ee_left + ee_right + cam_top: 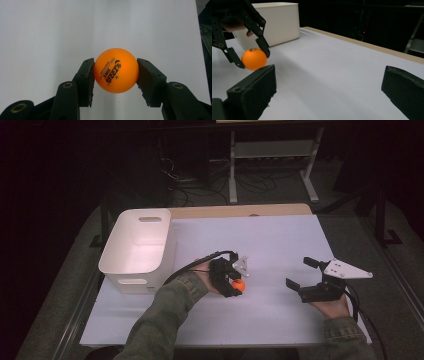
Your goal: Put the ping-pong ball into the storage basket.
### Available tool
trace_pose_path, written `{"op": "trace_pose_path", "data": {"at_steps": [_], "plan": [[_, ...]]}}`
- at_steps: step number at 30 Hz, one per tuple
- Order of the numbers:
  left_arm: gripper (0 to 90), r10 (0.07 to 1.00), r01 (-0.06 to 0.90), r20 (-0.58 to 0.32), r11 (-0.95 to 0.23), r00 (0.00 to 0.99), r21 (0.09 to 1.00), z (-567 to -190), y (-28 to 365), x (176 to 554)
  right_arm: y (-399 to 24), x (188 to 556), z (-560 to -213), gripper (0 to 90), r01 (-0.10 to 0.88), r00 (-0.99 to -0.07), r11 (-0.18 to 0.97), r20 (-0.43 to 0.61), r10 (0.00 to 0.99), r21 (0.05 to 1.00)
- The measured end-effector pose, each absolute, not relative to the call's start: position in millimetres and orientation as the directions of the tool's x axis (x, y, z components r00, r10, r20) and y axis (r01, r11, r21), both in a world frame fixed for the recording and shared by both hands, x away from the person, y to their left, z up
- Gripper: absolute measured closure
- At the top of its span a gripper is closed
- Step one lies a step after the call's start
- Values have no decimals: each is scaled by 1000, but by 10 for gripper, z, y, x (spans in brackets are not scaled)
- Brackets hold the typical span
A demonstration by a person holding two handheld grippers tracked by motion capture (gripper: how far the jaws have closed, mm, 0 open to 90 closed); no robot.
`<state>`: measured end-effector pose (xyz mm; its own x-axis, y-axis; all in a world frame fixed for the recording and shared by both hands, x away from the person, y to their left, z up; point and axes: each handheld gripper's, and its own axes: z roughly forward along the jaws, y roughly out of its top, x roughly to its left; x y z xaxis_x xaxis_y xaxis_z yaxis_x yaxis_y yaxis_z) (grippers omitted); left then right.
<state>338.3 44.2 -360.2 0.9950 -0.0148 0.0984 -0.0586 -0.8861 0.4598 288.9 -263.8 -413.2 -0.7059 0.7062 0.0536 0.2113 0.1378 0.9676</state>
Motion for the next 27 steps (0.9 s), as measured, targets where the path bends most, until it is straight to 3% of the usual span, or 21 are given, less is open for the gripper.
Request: {"op": "trace_pose_path", "data": {"at_steps": [27], "plan": [[502, 8, -55, 133, -887, 991, 459, -3210, 678, 3338, -2630, 2884, -4138, 0, 213, -704, 143, 51, 708, 967]]}}
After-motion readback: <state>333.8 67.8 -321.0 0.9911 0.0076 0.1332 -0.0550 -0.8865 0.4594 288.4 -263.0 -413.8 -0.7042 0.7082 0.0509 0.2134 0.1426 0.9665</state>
